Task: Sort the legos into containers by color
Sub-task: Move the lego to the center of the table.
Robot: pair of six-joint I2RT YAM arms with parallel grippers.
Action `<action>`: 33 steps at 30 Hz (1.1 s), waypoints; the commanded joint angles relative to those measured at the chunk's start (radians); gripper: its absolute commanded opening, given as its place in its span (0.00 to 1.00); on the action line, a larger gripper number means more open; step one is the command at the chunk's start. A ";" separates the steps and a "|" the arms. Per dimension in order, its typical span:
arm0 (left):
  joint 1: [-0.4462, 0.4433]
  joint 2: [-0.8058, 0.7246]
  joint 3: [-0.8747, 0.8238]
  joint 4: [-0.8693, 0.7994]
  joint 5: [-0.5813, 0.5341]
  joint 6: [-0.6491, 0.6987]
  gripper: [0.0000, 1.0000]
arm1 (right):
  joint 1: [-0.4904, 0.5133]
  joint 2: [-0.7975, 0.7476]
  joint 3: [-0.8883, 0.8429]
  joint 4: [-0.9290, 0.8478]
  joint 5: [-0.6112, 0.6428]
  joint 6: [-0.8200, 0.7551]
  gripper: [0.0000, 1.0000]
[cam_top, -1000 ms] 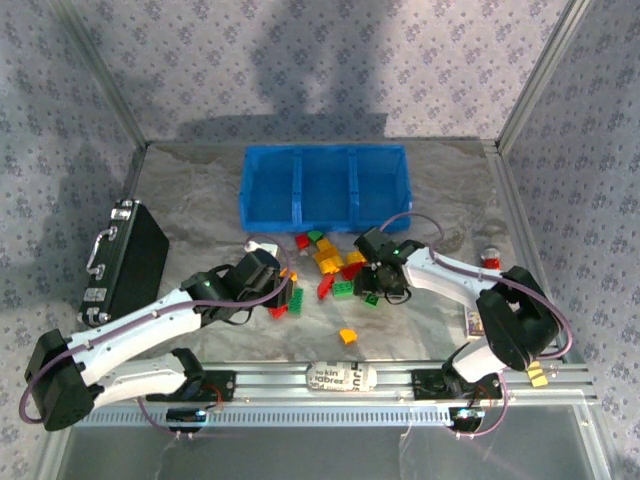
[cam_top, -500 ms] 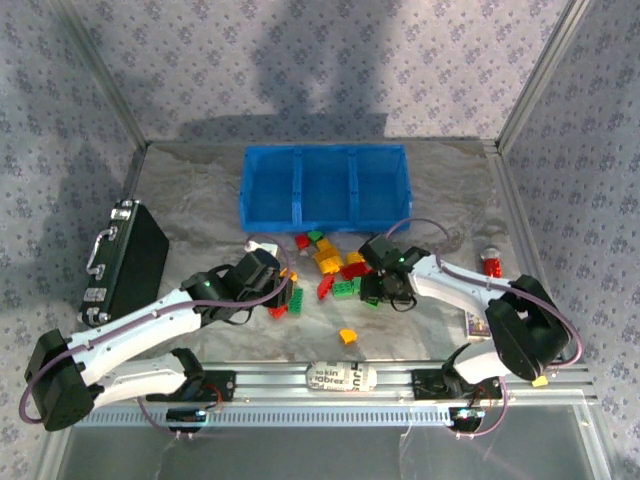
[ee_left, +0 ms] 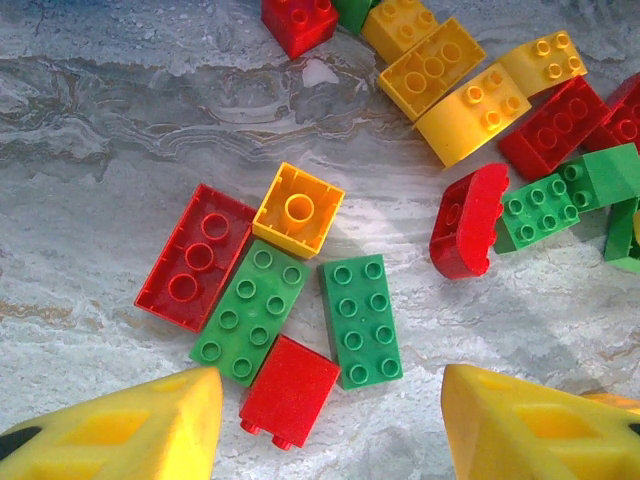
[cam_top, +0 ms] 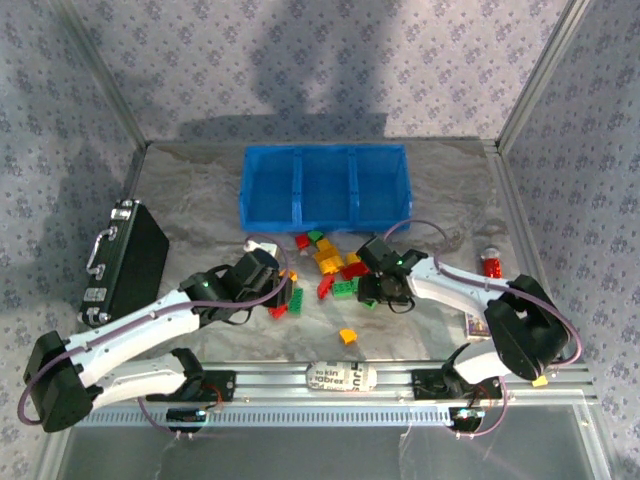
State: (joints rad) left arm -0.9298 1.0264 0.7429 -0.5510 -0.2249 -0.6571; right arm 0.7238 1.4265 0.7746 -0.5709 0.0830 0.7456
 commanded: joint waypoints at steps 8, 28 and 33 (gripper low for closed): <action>0.000 -0.023 0.010 -0.017 -0.015 -0.009 0.60 | 0.011 0.024 0.018 0.010 0.004 0.036 0.69; 0.007 -0.036 -0.005 -0.009 -0.011 -0.011 0.60 | 0.043 0.033 -0.011 0.110 -0.039 0.082 0.72; 0.012 -0.031 -0.003 -0.001 -0.006 -0.006 0.60 | 0.045 0.059 -0.001 0.113 -0.042 0.083 0.77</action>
State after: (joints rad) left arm -0.9234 1.0077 0.7425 -0.5526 -0.2249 -0.6567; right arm 0.7616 1.4647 0.7746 -0.4549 0.0429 0.8093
